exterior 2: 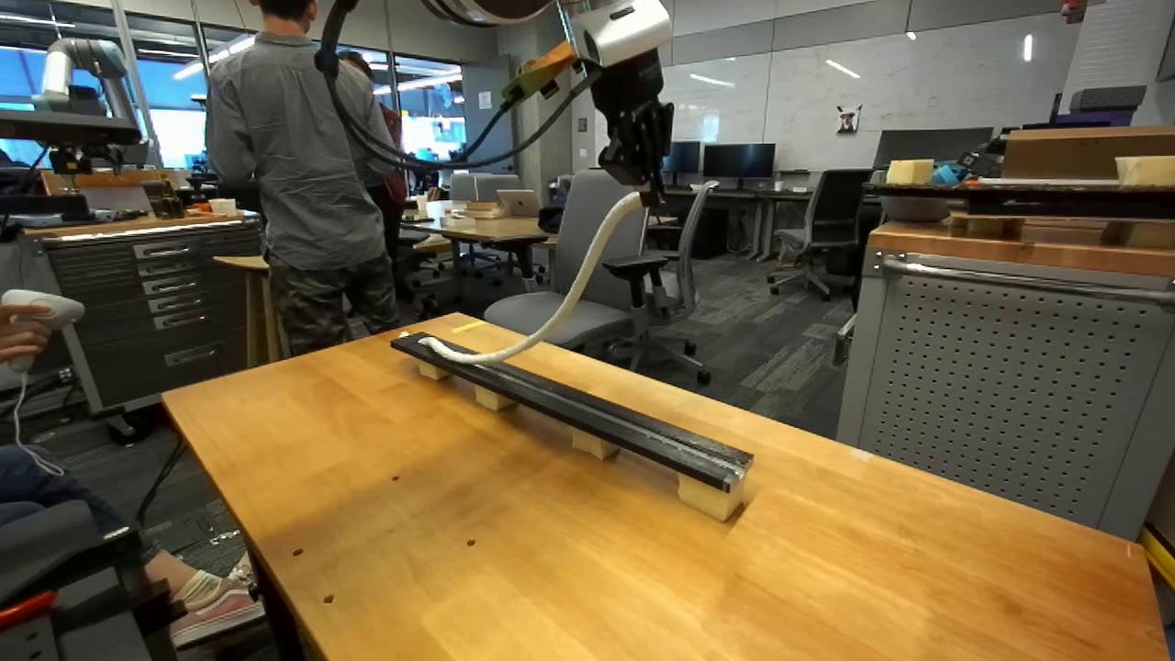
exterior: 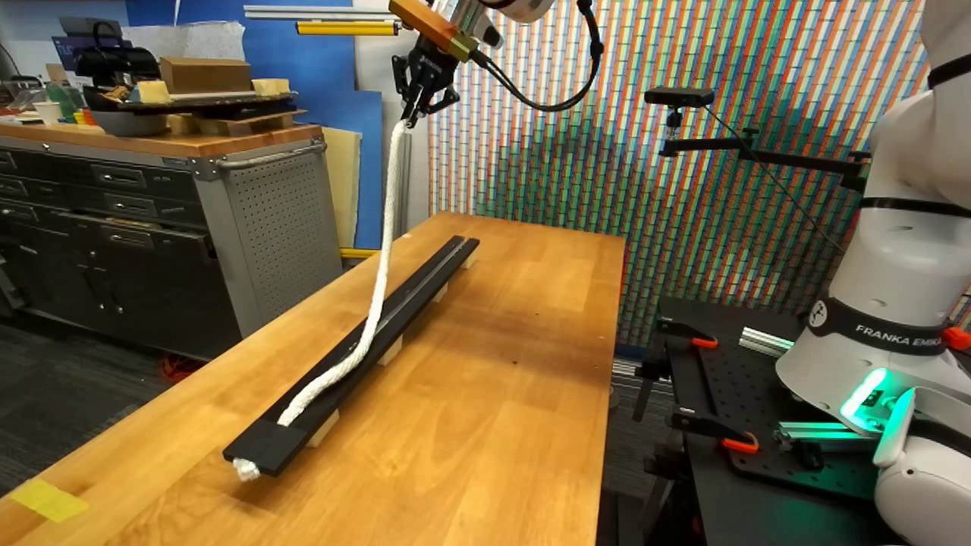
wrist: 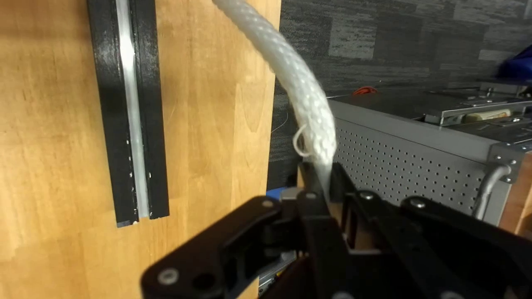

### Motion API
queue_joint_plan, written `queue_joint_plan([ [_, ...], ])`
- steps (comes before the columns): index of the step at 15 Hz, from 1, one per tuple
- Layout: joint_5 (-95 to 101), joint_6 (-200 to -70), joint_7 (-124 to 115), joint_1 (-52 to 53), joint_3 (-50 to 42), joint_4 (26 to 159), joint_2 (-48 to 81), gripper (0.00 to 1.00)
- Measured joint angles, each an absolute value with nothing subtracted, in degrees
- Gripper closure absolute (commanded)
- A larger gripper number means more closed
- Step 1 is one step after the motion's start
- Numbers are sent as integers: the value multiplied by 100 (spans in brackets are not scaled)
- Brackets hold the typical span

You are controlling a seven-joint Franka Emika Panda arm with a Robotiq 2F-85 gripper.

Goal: Put the rope in the groove on the object

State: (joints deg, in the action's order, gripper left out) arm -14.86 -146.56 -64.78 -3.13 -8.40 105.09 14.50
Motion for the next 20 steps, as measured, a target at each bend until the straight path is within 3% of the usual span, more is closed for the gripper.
queue_joint_plan([
  [20, -695, -14342, -6630, -445, -1558, 10279, 2574, 97],
])
